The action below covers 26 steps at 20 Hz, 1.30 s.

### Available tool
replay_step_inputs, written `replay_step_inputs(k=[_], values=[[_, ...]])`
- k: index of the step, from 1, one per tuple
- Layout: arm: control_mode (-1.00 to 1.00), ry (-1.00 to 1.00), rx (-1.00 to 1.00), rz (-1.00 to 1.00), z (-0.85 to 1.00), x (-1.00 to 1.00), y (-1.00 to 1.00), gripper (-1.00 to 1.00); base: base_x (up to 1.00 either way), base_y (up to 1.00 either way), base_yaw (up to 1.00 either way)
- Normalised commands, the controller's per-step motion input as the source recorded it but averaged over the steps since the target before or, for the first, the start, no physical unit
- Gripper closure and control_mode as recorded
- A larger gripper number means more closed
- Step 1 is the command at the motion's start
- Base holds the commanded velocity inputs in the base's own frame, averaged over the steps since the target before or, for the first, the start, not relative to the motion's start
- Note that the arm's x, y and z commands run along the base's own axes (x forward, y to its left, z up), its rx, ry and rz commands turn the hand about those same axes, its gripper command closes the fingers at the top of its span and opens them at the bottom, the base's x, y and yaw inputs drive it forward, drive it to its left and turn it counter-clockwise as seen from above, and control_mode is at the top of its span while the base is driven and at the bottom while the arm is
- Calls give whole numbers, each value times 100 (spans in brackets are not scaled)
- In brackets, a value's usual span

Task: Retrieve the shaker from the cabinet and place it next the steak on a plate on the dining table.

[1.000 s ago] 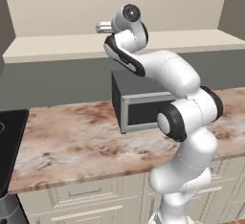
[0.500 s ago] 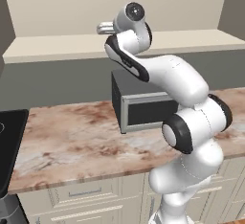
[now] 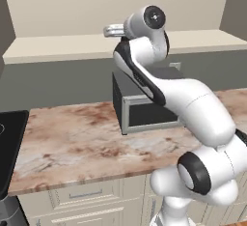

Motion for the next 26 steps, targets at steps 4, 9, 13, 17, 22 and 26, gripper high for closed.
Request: replay_step_inputs(k=[4, 9, 13, 17, 22, 26], values=[[-100, 0, 0, 0, 19, -100, -24, 100, 0, 0, 0], [-100, 16, 0, 0, 7, -100, -44, 100, 0, 0, 0], [-100, 21, -1, 2, -12, -100, -65, 100, 0, 0, 0], [-100, 0, -2, 10, -30, -100, -63, 100, 0, 0, 0], [100, -6, 0, 14, -9, -80, -46, 100, -20, -9, 4], [100, 0, 0, 0, 0, 0, 0, 100, -100, -38, 17]])
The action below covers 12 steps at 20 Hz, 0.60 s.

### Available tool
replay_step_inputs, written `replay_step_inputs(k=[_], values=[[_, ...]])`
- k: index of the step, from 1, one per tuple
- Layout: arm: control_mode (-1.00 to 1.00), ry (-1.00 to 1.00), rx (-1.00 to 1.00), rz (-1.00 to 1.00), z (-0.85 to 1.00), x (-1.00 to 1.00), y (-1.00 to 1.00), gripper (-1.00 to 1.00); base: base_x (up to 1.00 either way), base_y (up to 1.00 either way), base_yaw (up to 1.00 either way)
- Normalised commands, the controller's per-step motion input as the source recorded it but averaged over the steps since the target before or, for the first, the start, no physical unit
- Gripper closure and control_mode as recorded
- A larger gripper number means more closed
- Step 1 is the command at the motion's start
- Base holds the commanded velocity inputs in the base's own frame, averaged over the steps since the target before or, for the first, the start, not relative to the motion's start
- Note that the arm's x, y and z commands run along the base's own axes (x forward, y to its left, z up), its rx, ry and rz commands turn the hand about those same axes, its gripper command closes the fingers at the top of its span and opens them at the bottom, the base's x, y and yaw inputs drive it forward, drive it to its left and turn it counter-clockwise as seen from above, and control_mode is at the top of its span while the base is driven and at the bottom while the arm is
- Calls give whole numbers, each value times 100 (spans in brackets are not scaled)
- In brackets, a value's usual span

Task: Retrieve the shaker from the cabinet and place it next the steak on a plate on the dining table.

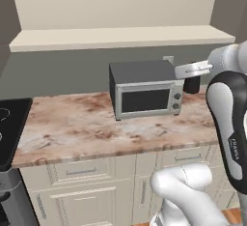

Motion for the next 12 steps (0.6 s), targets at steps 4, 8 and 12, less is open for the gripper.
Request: replay_step_inputs(k=[4, 8, 12], values=[[100, 0, 0, 0, 0, 0, 0, 100, -100, -4, 7], [100, 0, 0, 0, 0, 0, 0, 100, -100, 43, 4], [100, 0, 0, 0, 0, 0, 0, 100, -100, 100, 17]])
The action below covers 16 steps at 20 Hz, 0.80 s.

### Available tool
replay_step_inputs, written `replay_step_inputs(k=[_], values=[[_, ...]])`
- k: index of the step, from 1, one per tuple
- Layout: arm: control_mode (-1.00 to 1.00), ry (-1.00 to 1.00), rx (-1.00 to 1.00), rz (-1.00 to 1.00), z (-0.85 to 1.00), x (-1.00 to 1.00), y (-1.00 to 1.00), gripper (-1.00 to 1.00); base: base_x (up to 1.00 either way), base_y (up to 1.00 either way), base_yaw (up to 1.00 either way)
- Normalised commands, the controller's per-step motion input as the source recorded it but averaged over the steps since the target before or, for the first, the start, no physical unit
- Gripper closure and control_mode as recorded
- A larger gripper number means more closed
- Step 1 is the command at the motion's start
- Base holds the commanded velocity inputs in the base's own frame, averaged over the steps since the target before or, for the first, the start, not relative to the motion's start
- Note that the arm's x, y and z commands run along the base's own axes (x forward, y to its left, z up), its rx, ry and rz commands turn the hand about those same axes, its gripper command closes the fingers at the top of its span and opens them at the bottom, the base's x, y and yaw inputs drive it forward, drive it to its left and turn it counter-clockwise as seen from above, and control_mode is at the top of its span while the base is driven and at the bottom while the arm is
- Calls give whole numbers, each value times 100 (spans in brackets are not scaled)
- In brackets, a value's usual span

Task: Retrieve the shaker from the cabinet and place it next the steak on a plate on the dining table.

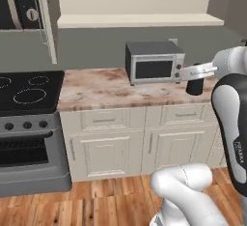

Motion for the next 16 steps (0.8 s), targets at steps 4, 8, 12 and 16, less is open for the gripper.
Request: replay_step_inputs(k=[4, 8, 12, 16], values=[[100, 0, 0, 0, 0, 0, 0, 100, -71, 69, 70], [100, 0, 0, 0, 0, 0, 0, 100, -1, 0, 100], [100, 0, 0, 0, 0, 0, 0, 100, -1, 0, 100], [100, 0, 0, 0, 0, 0, 0, 100, -1, 0, 100]])
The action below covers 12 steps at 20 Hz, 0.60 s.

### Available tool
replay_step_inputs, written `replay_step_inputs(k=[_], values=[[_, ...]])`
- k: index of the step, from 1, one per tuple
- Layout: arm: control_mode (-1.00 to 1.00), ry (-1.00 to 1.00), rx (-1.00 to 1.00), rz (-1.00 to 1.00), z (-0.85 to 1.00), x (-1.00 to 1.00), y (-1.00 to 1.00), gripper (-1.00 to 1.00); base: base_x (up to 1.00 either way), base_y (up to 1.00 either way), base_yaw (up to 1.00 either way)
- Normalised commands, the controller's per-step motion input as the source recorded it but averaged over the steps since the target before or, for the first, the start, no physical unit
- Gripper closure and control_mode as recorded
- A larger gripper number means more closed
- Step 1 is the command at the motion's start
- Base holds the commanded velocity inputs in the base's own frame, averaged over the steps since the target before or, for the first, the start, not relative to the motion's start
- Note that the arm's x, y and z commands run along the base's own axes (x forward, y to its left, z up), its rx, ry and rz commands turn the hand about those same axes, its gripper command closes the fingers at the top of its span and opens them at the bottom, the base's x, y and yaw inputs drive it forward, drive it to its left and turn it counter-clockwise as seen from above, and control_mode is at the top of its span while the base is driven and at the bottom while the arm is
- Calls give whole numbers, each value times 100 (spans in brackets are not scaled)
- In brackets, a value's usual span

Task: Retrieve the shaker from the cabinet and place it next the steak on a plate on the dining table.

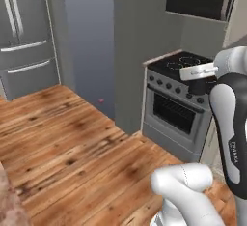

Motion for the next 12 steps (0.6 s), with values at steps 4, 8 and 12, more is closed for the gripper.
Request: replay_step_inputs(k=[4, 8, 12], values=[[100, 0, 0, 0, 0, 0, 0, 100, -1, 0, 100], [100, 0, 0, 0, 0, 0, 0, 100, -1, 0, 100], [100, 0, 0, 0, 0, 0, 0, 100, -1, 0, 100]])
